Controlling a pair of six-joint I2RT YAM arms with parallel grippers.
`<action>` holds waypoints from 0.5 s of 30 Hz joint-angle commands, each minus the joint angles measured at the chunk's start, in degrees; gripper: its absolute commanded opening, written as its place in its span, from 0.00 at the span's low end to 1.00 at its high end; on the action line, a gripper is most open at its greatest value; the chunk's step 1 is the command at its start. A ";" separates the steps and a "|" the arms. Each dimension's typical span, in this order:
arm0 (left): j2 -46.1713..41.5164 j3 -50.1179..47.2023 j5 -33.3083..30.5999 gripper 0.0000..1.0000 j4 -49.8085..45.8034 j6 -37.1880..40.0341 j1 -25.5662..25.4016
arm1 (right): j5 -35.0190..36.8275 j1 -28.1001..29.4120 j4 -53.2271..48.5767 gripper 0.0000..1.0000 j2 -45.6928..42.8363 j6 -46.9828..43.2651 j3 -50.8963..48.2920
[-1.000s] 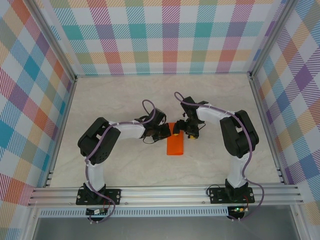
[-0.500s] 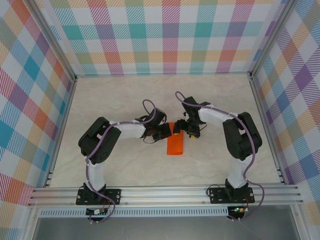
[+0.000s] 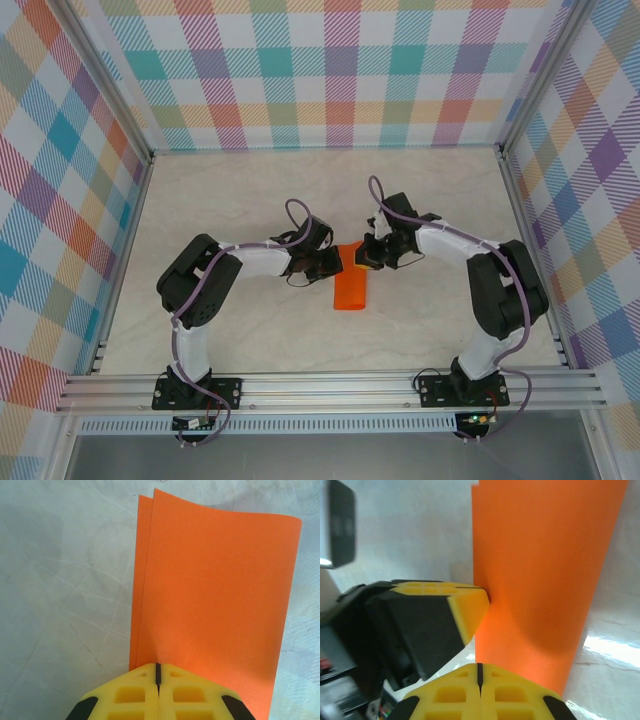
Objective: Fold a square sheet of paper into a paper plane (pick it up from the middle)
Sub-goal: Hold the square sheet of paper at the center of the table, then fold the square sheet of paper in half at the center of the table.
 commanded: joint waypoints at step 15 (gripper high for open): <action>2.76 -1.06 -1.69 0.00 -4.24 1.40 -0.82 | -7.34 -2.93 7.12 0.02 5.97 -1.62 -5.84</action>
